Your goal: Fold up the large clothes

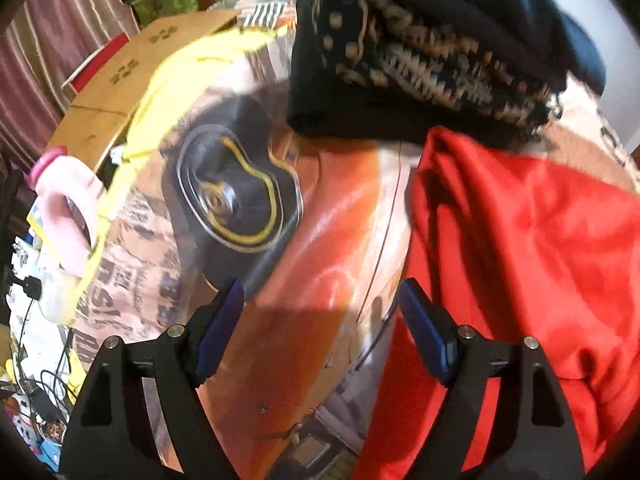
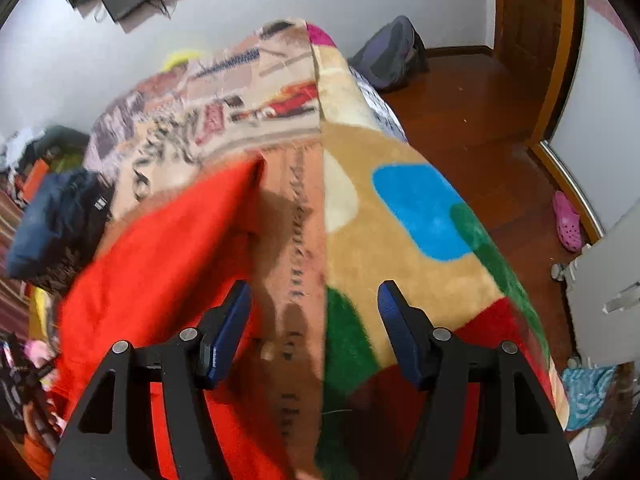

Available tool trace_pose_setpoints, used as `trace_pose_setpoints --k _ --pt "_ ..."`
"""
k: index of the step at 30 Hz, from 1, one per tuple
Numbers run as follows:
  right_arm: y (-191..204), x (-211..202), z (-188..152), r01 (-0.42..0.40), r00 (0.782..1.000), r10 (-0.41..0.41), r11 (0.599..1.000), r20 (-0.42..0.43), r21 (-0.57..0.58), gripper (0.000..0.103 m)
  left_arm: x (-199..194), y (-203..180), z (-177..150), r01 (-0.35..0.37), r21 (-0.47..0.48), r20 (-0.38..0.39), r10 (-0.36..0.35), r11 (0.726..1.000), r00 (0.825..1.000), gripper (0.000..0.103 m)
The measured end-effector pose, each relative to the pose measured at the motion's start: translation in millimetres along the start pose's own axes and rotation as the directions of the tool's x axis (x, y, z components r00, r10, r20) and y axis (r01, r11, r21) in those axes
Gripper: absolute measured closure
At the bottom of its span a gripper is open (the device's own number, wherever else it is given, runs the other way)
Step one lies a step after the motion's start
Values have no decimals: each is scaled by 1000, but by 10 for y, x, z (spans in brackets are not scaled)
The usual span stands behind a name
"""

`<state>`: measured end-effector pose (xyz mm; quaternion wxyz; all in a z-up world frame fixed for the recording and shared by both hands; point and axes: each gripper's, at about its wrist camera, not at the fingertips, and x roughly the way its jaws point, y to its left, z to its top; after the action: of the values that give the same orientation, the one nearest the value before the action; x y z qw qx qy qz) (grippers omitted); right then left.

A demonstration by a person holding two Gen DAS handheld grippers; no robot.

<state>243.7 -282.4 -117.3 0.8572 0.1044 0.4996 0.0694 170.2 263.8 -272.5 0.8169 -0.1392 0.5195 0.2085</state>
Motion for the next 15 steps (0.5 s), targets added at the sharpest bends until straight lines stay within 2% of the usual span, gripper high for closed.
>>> trace_pose_setpoints --k 2,5,9,12,15 --pt "60 -77 63 -42 999 42 999 20 9 41 -102 -27 61 47 -4 18 -47 999 999 23" --pt "187 -122 121 -100 995 100 995 30 3 36 -177 -131 178 156 -23 35 -155 988 987 23" --pt "334 -29 157 -155 988 155 988 12 -22 32 -93 -254 309 300 -79 23 -299 951 954 23" --pt "366 146 140 -170 985 169 985 -31 -10 32 86 -340 333 335 -145 2 -338 931 941 23" --pt "337 352 106 -164 983 165 986 -85 21 32 313 -376 328 377 -195 -44 -392 906 919 23"
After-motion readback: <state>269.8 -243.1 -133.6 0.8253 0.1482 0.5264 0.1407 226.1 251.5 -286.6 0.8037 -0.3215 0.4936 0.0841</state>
